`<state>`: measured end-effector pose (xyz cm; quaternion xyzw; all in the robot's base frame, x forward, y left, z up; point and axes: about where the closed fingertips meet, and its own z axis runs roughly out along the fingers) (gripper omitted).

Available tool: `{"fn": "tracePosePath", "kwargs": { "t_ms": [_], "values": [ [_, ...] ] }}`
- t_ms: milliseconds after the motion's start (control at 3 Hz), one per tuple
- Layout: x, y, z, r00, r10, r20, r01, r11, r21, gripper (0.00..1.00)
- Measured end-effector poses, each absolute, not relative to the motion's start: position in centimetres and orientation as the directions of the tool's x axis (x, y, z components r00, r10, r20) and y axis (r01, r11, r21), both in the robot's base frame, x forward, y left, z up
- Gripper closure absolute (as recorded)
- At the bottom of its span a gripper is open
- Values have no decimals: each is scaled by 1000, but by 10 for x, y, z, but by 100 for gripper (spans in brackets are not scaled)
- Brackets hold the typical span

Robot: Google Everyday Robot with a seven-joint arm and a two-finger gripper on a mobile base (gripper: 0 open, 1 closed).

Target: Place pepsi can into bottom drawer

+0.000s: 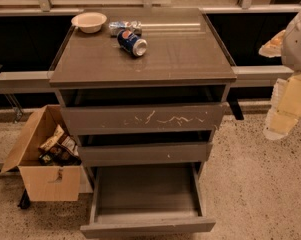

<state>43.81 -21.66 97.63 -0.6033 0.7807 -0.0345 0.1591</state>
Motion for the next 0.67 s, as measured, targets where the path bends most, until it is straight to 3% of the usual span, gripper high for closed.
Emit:
{"fn": "tracePosePath", "kwargs": {
  "t_ms": [667],
  "values": [
    [450,-213,975,-238,-936,-259,-912,307,-272,0]
  ]
}}
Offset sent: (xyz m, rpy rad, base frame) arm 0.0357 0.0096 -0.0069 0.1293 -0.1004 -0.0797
